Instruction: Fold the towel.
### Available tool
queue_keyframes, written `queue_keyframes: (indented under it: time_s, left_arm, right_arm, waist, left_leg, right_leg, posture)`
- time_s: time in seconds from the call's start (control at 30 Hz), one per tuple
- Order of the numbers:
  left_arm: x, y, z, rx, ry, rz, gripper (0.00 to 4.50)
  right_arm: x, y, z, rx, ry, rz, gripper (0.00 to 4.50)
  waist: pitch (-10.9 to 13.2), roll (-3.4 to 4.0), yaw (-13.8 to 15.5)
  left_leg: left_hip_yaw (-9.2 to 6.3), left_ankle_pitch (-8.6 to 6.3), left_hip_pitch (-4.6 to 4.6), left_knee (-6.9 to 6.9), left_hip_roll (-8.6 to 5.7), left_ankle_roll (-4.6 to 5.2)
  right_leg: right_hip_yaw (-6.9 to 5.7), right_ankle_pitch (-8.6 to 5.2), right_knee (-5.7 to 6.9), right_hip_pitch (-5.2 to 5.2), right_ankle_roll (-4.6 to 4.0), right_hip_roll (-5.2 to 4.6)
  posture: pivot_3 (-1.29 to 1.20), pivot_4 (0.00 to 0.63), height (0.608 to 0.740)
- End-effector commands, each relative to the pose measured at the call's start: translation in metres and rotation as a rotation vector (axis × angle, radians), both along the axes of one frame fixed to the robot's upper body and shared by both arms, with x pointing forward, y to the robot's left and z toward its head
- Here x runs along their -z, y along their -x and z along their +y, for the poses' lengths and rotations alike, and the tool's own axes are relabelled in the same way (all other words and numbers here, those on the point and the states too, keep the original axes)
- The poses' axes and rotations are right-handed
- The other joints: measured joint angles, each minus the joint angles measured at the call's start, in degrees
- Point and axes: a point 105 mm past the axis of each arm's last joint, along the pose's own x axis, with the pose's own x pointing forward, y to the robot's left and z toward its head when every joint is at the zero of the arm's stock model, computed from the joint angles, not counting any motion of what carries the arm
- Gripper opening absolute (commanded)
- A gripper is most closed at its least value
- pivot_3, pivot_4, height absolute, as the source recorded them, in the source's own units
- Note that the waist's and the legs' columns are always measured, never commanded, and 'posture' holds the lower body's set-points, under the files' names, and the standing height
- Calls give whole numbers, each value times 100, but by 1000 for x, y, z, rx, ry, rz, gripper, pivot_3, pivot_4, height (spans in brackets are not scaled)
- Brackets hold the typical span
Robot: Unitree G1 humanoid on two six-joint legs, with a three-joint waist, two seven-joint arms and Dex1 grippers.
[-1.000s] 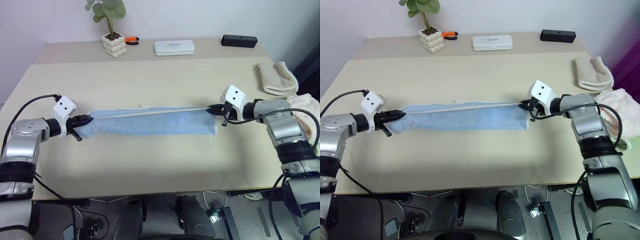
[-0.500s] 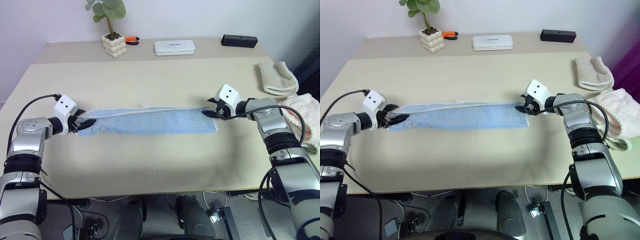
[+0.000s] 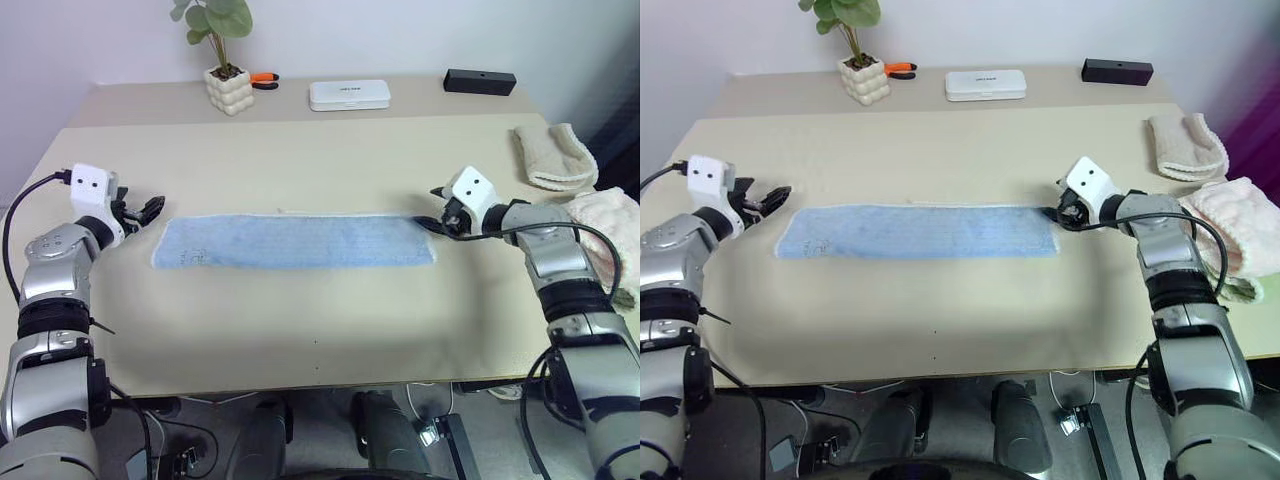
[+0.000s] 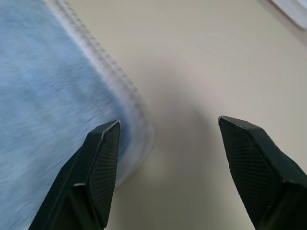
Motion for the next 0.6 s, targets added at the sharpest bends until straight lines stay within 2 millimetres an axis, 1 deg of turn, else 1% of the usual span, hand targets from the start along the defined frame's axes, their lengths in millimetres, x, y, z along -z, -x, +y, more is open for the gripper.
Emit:
queue_keyframes:
  time_s: [0.03, 0.1, 0.13, 0.17, 0.23, 0.27, 0.3, 0.33, 0.37, 0.43, 0.53, 0.6]
  left_arm:
    - [-30, 18, -2, 75, -46, -96, 3804]
    - [-36, 31, -28, 194, -51, -117, 3804]
    - [-37, 36, -38, 233, -46, -121, 3804]
    - [-36, 43, -60, 321, -60, -116, 3804]
    - [-32, 54, -89, 430, -73, -99, 3804]
    - [-26, 62, -112, 522, -97, -82, 3804]
    - [-23, 68, -126, 576, -110, -70, 3804]
    - [-14, 78, -155, 684, -119, -45, 3804]
    - [-8, 86, -173, 754, -121, -29, 3804]
    - [-2, 101, -201, 866, -123, -24, 3804]
    - [-1, 112, -223, 947, -83, -33, 3804]
    - [-1, 120, -238, 999, -48, -37, 3804]
  right_arm:
    - [-32, 33, 6, -31, -159, -5, 4432]
    - [-32, 60, 13, -10, -299, 75, 4432]
    - [-31, 68, 15, 1, -335, 103, 4432]
    - [-28, 79, 20, 9, -389, 146, 4432]
    - [-23, 92, 25, 28, -457, 203, 4432]
    - [-17, 99, 28, 53, -504, 242, 4432]
    - [-14, 102, 29, 73, -533, 267, 4432]
    - [-7, 106, 33, 118, -614, 310, 4432]
    - [-2, 109, 36, 150, -667, 342, 4432]
    - [9, 113, 40, 220, -745, 402, 4432]
    - [21, 113, 46, 312, -824, 460, 4432]
    - [30, 108, 48, 399, -895, 492, 4432]
  waist:
    - [0, 0, 7]
    - [0, 0, 11]
    - [0, 0, 20]
    - [0, 0, 28]
    - [-1, -2, 43]
    - [-2, -3, 50]
    - [-6, -4, 52]
    - [-7, -5, 54]
    - [-11, -10, 54]
    - [-10, -8, 47]
    - [-10, -6, 18]
    - [-12, -3, 15]
  left_leg:
    - [-1, 0, -1, 1, 0, 0]
    - [-5, 0, -4, -3, 1, 0]
    - [-8, 0, -4, -1, 3, 0]
    - [-9, 0, -5, 1, 3, 0]
    - [-9, 0, 0, 9, 2, 0]
    - [-9, 0, 9, 10, 2, 0]
    - [-11, 0, 17, 10, 2, 0]
    - [-14, 0, 28, 10, 3, 0]
    - [-13, 0, 35, 7, 3, 0]
    - [-14, -1, 35, 6, 2, 0]
    - [-15, 0, 31, 5, 3, 0]
    - [-17, 0, 31, 2, 6, 1]
  right_leg:
    - [0, 0, 1, 0, 0, 0]
    - [0, 0, -1, -2, -1, 0]
    - [0, -1, 1, -1, -1, -1]
    - [0, 0, 1, -1, -1, -2]
    - [0, 2, 2, 11, -4, -2]
    - [0, 1, 0, 22, -4, -2]
    - [-1, 1, -6, 33, -5, 0]
    - [-2, 0, -10, 49, -6, 0]
    - [-2, 0, -14, 57, -6, -1]
    - [-3, -1, -17, 58, -7, 0]
    - [-3, -1, -11, 48, -7, 3]
    - [-3, -1, -11, 47, -8, 9]
  posture:
    - [0, 150, 738]
    - [0, 150, 738]
    - [0, 150, 738]
    - [0, 150, 738]
    - [0, 150, 738]
    - [0, 150, 738]
    - [0, 150, 738]
    - [0, 150, 738]
    - [0, 150, 738]
    - [0, 150, 738]
    - [0, 150, 738]
    - [0, 150, 738]
